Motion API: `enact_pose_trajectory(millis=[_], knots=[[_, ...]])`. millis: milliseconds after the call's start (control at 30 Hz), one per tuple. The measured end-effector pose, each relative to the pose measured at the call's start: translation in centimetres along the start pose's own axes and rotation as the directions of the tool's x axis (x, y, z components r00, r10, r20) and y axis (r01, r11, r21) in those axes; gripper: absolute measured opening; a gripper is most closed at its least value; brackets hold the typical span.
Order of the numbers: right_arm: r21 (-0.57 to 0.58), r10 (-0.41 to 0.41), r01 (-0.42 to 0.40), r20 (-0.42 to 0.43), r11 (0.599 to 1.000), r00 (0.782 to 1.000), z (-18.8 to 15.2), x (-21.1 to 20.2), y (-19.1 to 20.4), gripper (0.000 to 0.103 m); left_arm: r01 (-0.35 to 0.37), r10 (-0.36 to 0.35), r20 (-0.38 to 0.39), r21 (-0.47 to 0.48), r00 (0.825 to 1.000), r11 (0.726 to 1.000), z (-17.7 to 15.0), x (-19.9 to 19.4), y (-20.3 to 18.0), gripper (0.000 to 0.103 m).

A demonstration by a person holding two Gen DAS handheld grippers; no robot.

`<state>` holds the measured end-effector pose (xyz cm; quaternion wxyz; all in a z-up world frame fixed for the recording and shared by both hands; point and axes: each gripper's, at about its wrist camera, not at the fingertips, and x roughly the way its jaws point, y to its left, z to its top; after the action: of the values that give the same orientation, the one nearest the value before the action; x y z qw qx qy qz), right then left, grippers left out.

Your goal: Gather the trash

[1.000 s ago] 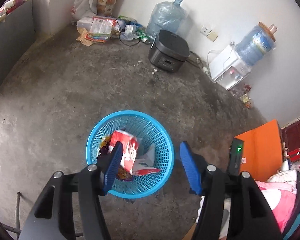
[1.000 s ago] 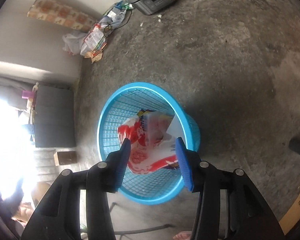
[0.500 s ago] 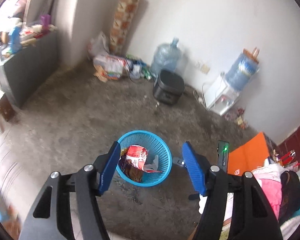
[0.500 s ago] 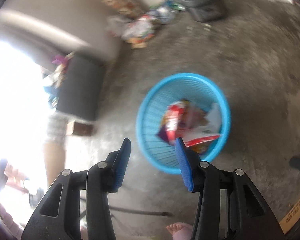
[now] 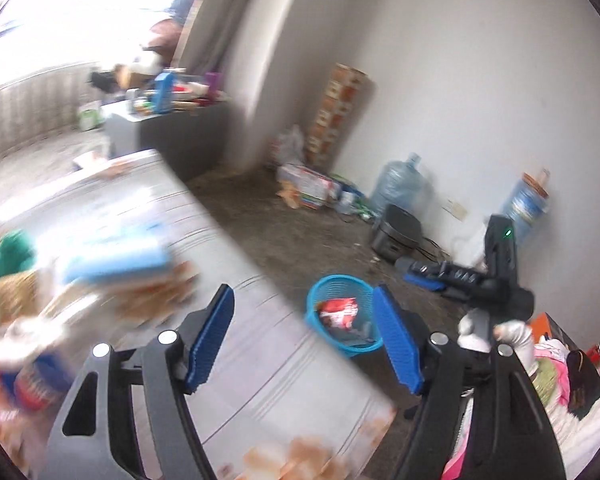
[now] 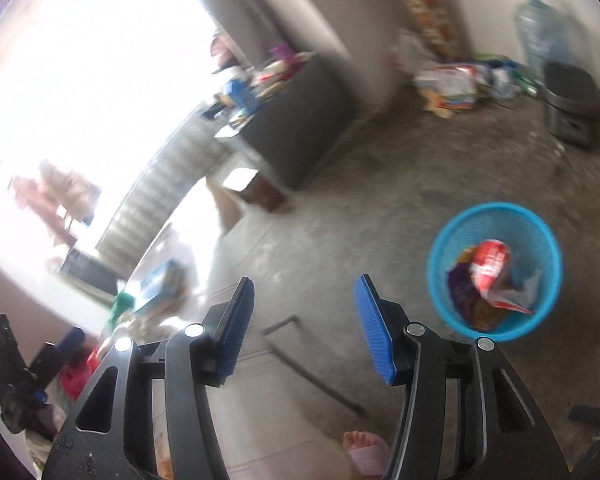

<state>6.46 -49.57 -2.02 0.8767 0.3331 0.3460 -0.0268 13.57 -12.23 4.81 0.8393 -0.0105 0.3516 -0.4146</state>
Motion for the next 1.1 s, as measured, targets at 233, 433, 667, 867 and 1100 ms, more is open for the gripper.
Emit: enact_pose_trajectory(millis=[233, 433, 667, 867, 1100], knots=[[-0.137, 0.096, -0.109, -0.099, 0.984, 0.990, -1.4, 3.0, 7.6, 0.051, -0.154, 0.164, 0.093, -0.107, 0.982, 0.982, -4.2, -8.0, 6.1, 0.069], [-0.244, 0.170, -0.214, -0.189, 0.946, 0.967, -3.0, 5.7, 14.5, 0.051, -0.233, 0.279, 0.204, -0.221, 0.938, 0.947, -6.4, -14.2, 11.5, 0.069], [-0.346, 0.214, -0.304, -0.276, 0.888, 0.937, -5.2, 8.5, 21.6, 0.051, -0.318, 0.377, 0.197, -0.278, 0.905, 0.907, -6.5, -16.0, 17.0, 0.069], [-0.469, 0.184, -0.319, -0.312, 0.823, 0.932, -6.8, 10.7, 26.0, 0.051, -0.356, 0.396, 0.137, -0.244, 0.908, 0.902, -5.5, -13.6, 19.3, 0.069], [-0.599, 0.071, -0.255, -0.313, 0.759, 0.947, -9.0, 12.7, 27.8, 0.049, -0.449, 0.463, 0.042, -0.181, 0.885, 0.875, -5.7, -10.3, 20.7, 0.069]])
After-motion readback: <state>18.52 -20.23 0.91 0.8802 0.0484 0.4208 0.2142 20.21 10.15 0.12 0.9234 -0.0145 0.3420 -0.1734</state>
